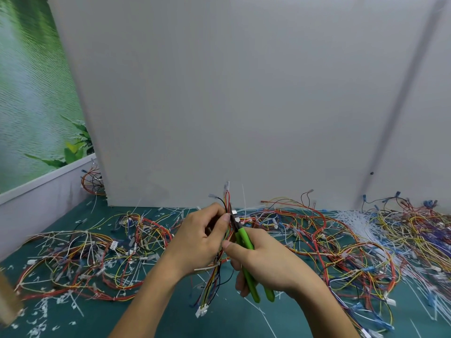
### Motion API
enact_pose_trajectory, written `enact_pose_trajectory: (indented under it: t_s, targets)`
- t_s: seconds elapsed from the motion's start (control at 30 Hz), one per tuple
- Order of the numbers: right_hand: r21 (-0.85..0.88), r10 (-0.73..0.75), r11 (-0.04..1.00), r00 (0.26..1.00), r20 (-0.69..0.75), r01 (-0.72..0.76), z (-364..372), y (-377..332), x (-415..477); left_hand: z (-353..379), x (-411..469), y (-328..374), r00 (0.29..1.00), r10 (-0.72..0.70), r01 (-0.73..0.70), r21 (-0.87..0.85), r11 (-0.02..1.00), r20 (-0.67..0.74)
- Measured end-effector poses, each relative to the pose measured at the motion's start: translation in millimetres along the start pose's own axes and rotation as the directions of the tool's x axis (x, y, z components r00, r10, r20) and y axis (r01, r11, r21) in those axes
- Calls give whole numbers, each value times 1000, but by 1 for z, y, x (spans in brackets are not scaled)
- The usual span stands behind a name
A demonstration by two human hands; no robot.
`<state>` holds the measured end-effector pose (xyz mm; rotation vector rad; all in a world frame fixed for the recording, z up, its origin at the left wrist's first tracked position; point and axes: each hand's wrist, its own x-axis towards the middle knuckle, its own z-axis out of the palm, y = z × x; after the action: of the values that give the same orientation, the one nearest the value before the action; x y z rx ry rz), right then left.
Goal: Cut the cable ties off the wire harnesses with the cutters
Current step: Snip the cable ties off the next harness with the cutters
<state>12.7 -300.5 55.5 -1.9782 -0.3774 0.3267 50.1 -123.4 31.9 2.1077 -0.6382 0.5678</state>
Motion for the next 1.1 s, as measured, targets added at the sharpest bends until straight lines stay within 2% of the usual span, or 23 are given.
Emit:
enact_pose_trajectory:
  t_s: [0.17, 0.33, 0.5, 0.77, 0.9, 1.1]
  targets:
    - [-95, -27, 995, 999, -21, 25, 2, 3, 4, -1, 0, 0, 998, -54, 55, -79, 995, 21]
    - [-162, -93, 984, 990, -104, 75, 4, 7, 9, -2, 0, 5, 995, -103, 102, -184, 978, 8]
    - [-137, -109, 986, 987, -114, 93, 5, 7, 9, -1, 0, 8, 993, -118, 112, -206, 972, -16]
    - [-53, -113, 993, 990, -82, 109, 6, 0, 6, 4, 0, 10, 985, -49, 27, -134, 991, -167]
    - [-58, -117, 992, 988, -100, 112, 5, 1, 6, 5, 0, 8, 984, -68, 38, -178, 983, -162]
    - [-101, -201, 977, 968, -152, 187, 6, 4, 8, 4, 1, 7, 990, -72, 33, -290, 956, -125]
